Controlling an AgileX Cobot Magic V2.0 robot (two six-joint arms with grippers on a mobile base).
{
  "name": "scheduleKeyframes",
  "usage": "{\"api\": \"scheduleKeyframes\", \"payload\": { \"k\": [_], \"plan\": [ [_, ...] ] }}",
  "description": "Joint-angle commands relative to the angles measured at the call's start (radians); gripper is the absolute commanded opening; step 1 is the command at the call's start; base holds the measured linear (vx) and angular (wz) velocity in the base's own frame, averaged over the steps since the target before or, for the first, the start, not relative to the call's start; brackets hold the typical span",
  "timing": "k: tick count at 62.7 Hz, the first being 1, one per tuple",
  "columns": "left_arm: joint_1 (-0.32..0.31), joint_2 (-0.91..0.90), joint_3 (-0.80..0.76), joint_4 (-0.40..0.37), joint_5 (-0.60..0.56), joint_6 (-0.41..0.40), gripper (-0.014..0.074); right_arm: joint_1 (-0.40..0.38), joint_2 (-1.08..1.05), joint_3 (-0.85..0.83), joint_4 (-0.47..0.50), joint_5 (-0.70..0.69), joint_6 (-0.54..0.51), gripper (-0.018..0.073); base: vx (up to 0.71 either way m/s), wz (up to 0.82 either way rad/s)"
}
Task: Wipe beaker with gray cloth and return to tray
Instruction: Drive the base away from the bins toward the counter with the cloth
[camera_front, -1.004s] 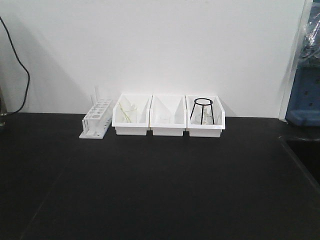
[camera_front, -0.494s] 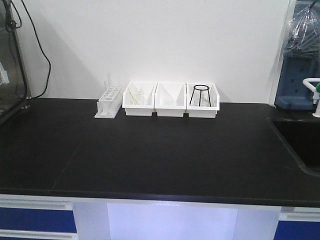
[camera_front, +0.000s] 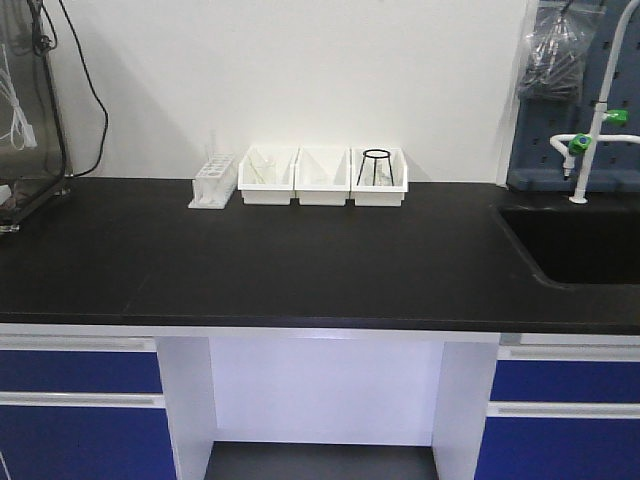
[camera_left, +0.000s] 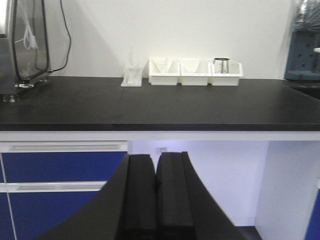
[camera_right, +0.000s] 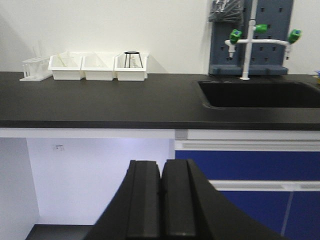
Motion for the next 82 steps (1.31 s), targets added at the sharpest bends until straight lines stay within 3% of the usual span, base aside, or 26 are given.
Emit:
{"api": "scheduleKeyframes", "payload": {
  "k": [1, 29, 82],
  "plan": [
    [0.002, -0.025, 0.029, -0.011, -0.085, -0.007, -0.0006, -0.004, -0.009, 0.005, -0.005, -0.081, 0.0, -0.0011, -0.33, -0.19],
    [0.002, -0.025, 0.029, -0.011, -0.085, -0.007, -0.0006, -0.004, -0.009, 0.005, -0.005, -0.081, 0.0, -0.0011, -0.24, -0.47],
    [0.001, -0.025, 0.029, -0.011, -0.085, -0.007, -0.0006, -0.004, -0.009, 0.005, -0.005, -0.081, 0.0, -0.0011, -0.08, -0.84]
  ]
}}
